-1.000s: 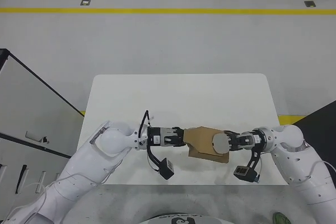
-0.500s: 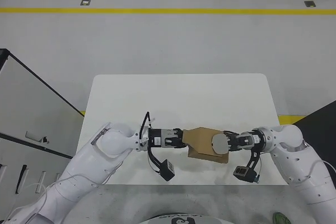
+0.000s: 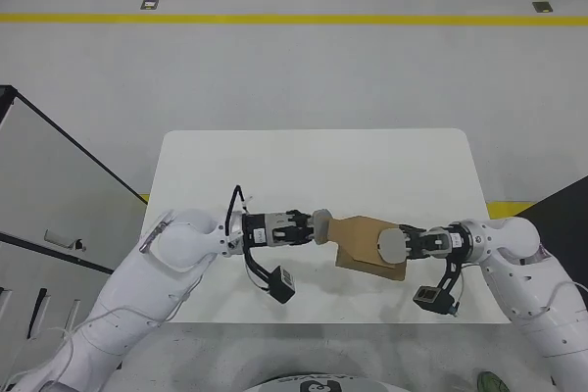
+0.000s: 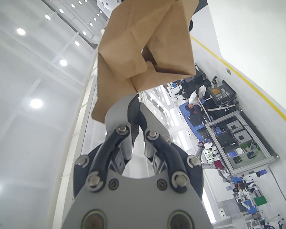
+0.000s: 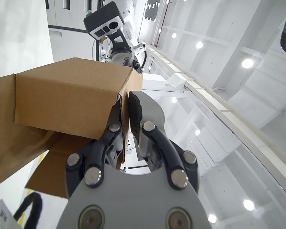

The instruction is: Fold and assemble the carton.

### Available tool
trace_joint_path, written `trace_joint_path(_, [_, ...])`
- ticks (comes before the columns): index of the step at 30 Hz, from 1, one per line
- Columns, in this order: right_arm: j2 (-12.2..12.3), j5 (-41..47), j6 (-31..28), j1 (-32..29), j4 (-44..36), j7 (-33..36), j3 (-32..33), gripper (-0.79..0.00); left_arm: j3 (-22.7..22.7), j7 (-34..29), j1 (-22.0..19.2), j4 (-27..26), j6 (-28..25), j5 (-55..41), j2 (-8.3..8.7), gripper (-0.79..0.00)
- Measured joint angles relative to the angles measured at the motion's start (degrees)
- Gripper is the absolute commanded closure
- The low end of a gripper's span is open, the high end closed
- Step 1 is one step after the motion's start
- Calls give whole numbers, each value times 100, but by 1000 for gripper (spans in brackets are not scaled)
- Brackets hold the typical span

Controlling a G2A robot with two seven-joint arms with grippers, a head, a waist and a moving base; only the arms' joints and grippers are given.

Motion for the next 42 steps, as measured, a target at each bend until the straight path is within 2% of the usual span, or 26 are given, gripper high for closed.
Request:
trace_joint_path(3, [19, -69, 45, -27, -35, 45, 80, 0, -174, 16, 138, -148, -37, 37, 45, 0])
trace_joint_path(4, [21, -81, 54, -29, -39, 53, 87, 0, -229, 35, 187, -204, -52, 47, 61, -142])
trace_joint_path(5, [21, -82, 54, -29, -40, 54, 87, 0, -260, 46, 218, -237, -63, 49, 70, -385])
trace_joint_path(6, [21, -81, 54, -28, -39, 54, 87, 0, -275, 50, 235, -252, -70, 49, 75, -785])
trace_joint_path(11, [21, -89, 53, -28, -49, 63, 85, 0, -275, 49, 236, -252, -72, 49, 76, -785])
trace_joint_path(15, [44, -466, 55, -91, -186, 254, 130, 0, -307, 7, 254, -299, -98, 45, 82, -785])
trace_joint_path(24, [126, -904, 75, -249, -315, 323, 416, 0, -682, 163, 351, -615, -325, 49, 201, -779])
trace_joint_path(25, [134, -957, 95, -260, -346, 317, 436, 0, -702, 218, 338, -666, -430, 49, 219, -674])
trace_joint_path(27, [142, -967, 129, -278, -390, 284, 456, 0, -712, 310, 288, -739, -608, 49, 253, -336])
trace_joint_path(28, [149, -965, 158, -285, -414, 238, 468, 0, -709, 355, 243, -779, -724, 49, 279, 0])
trace_joint_path(32, [162, -994, 218, -290, -418, 229, 520, 0, -668, 215, 165, -831, -813, 49, 362, 0])
trace_joint_path(38, [162, -1005, 217, -290, -429, 242, 517, 0, -668, 178, 166, -820, -788, 49, 368, 0])
trace_joint_path(42, [171, -1258, 307, -301, -596, 333, 495, 0, -635, 166, 174, -845, -1116, 48, 378, 0])
